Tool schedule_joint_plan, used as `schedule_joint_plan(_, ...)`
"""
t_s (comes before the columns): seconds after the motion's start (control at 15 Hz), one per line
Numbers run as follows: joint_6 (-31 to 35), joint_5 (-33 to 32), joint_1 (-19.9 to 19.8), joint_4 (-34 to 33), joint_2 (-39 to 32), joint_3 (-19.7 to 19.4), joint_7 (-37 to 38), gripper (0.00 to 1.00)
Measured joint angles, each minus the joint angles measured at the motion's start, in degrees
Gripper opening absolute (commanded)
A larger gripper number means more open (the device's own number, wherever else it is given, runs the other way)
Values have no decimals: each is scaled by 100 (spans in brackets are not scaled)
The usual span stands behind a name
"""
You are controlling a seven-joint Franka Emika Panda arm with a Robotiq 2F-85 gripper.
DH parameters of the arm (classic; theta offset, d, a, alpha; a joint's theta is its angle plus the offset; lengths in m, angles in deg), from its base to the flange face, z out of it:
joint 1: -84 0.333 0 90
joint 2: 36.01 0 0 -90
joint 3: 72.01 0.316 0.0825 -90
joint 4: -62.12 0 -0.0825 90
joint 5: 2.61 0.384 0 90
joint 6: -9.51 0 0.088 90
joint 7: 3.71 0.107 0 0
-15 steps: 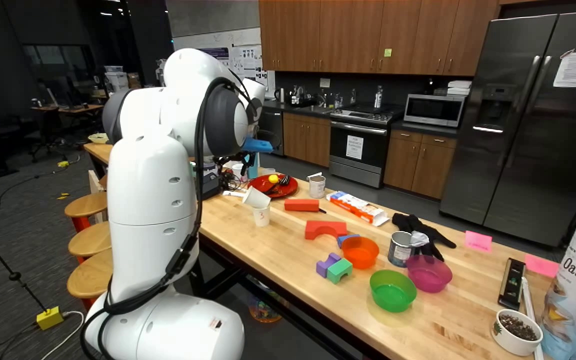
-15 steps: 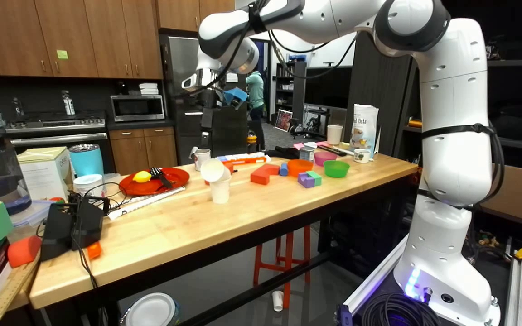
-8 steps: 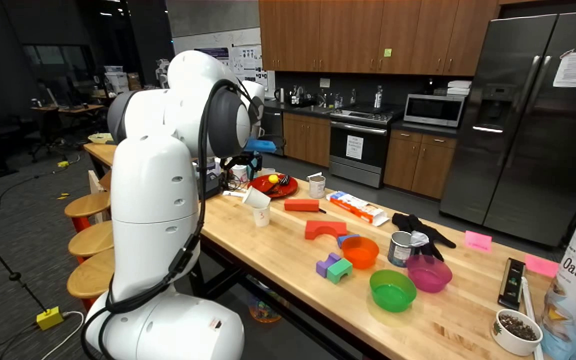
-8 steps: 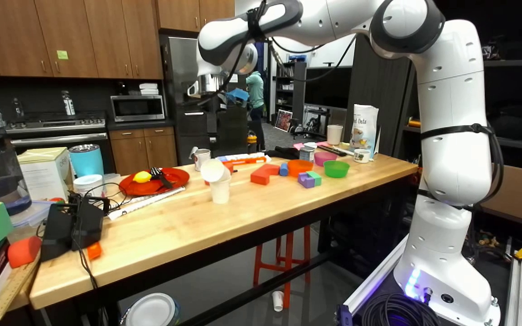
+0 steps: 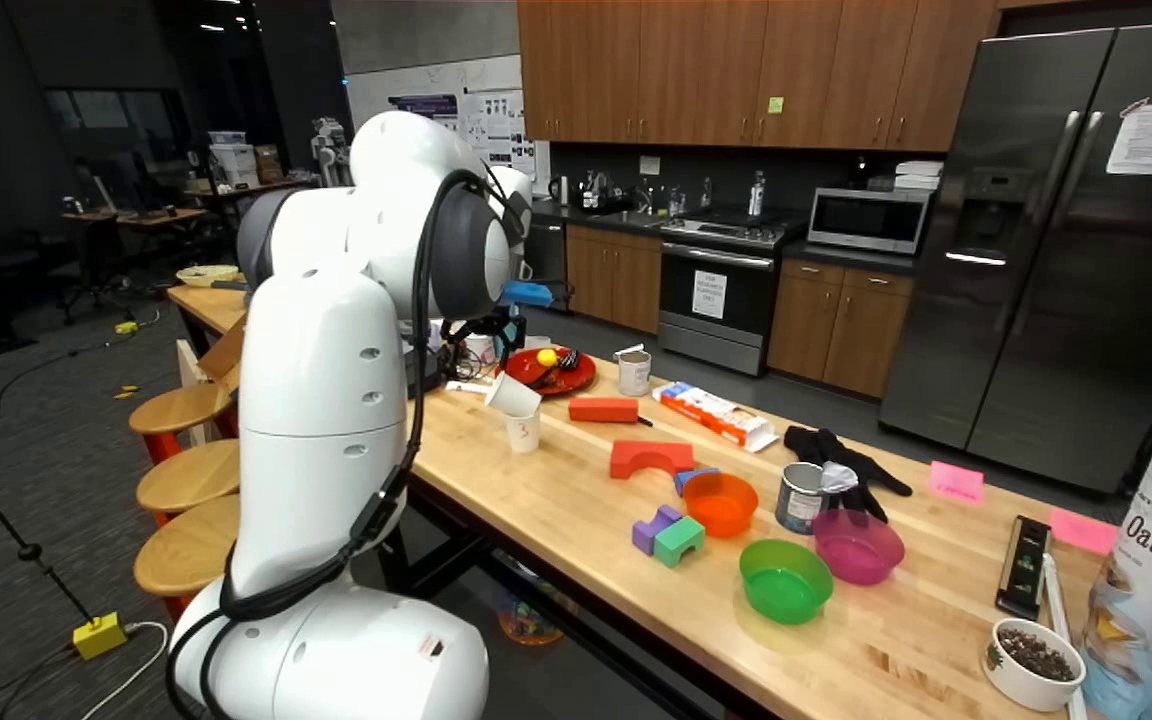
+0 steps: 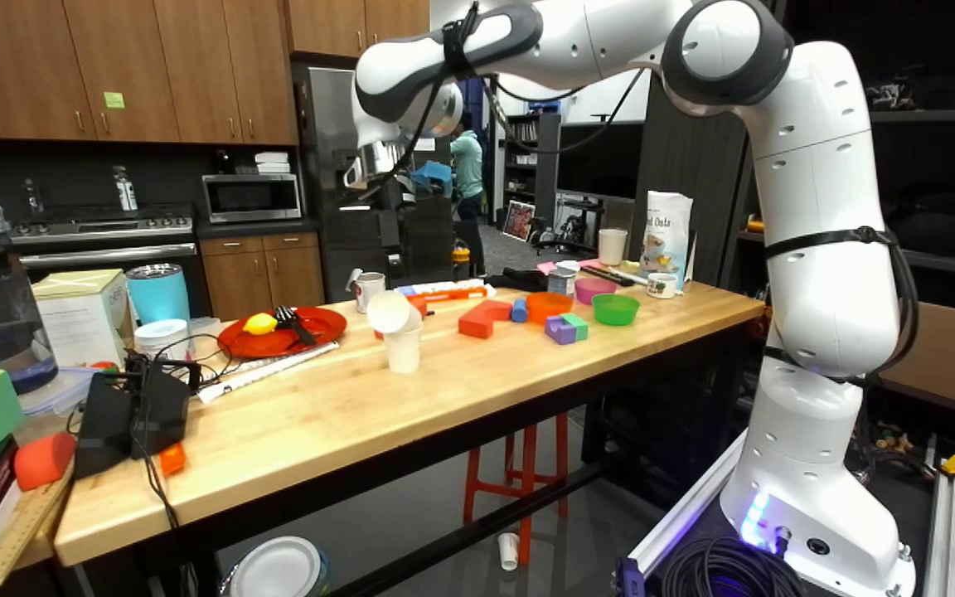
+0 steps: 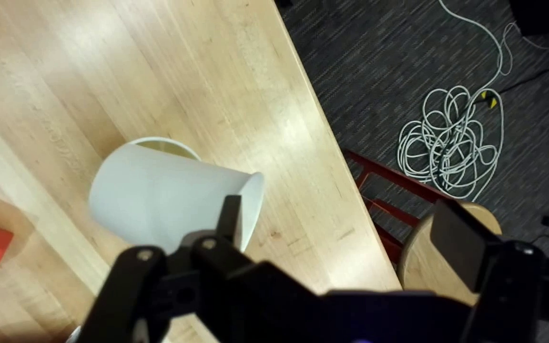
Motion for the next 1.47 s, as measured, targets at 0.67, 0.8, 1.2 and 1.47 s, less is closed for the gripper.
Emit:
schedule_joint_plan(0.67,-616,-346,1,-872,-677,1,75,100)
schedule_joint_plan(0.8,-710,-352,1,-1068,-829,5,75,100)
schedule_joint_plan(1.2,-903,-352,5,-1567,-1292,25,71,100)
schedule_joint_plan(1.47,-1071,-352,5,-1793,-1507,26,82,69)
